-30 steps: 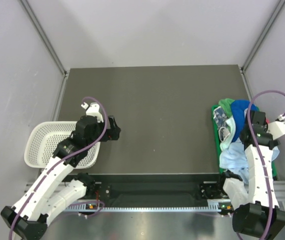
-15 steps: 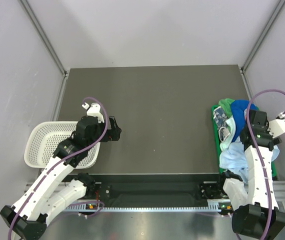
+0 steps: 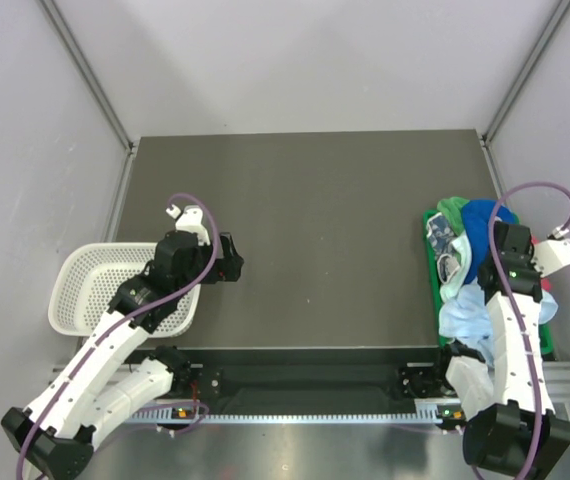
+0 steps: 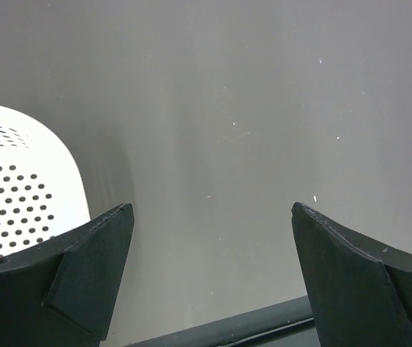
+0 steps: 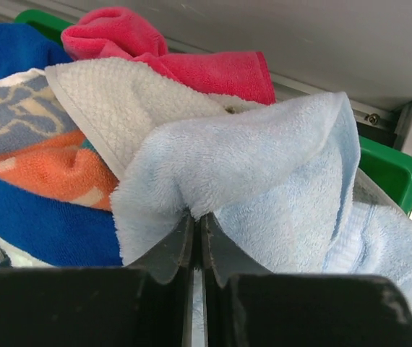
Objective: Fold and stack the towels
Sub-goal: Grab crumpled towel, then move the towel to the center of the board
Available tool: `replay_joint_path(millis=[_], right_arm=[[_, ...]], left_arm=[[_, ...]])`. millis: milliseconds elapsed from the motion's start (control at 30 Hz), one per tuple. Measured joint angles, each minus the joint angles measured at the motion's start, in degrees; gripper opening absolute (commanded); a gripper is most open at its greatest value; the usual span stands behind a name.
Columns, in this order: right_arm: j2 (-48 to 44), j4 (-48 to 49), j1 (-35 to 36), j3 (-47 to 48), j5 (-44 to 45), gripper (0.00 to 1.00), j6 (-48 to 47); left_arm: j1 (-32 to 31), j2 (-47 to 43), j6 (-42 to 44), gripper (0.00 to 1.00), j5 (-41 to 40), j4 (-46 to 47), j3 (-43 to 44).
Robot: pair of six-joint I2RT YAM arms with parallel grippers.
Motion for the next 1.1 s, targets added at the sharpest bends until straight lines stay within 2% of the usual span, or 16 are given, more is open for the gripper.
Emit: replay_joint_path(millis=[233, 500, 567, 633, 700, 833, 967, 1033, 1100], right_arm=[[-1.51, -1.18, -0.15, 5.57, -4.04, 0.00, -2.69], [4.22, -0.96, 1.77, 27.32, -17.05, 0.00, -6.19], [7.37, -0.66, 5.29, 32.94, -18.53, 0.00, -6.40], [11.67, -0.74, 11.82, 38.99, -18.23, 0.00, -6.67], [17.35, -0.66, 19.41, 46.27, -18.14, 0.00, -6.95], [30.88, -1.05, 29.66, 62.93, -17.35, 0.00, -7.89], [44.76, -1.75, 35.36, 79.93, -17.77, 0.00, -8.92], [49.66, -2.14, 37.07, 85.42, -17.99, 0.00, -9.31], [52.06, -1.99, 38.66, 86.82, -18.60, 0.00, -9.31]], left_arm=[[0.00, -0.13, 0.00, 0.95, -0.02, 0.00, 0.00], [0.00, -0.13, -0.02, 0.95, -0.81, 0.00, 0.00], [0.00, -0.13, -0.04, 0.95, -1.29, 0.00, 0.00], [0.00, -0.11, -0.07, 0.95, -1.64, 0.00, 0.00], [0.00, -0.09, -0.20, 0.95, -2.21, -0.02, 0.00], [0.02, 0.85, -0.48, 0.95, -4.28, -0.15, 0.02], [0.09, 3.43, -1.60, 0.95, -6.25, -1.22, 0.61], [0.22, 4.70, -2.34, 0.96, -7.02, -1.53, 1.40], [0.57, 6.05, -3.04, 0.95, -7.74, -2.08, 3.02]])
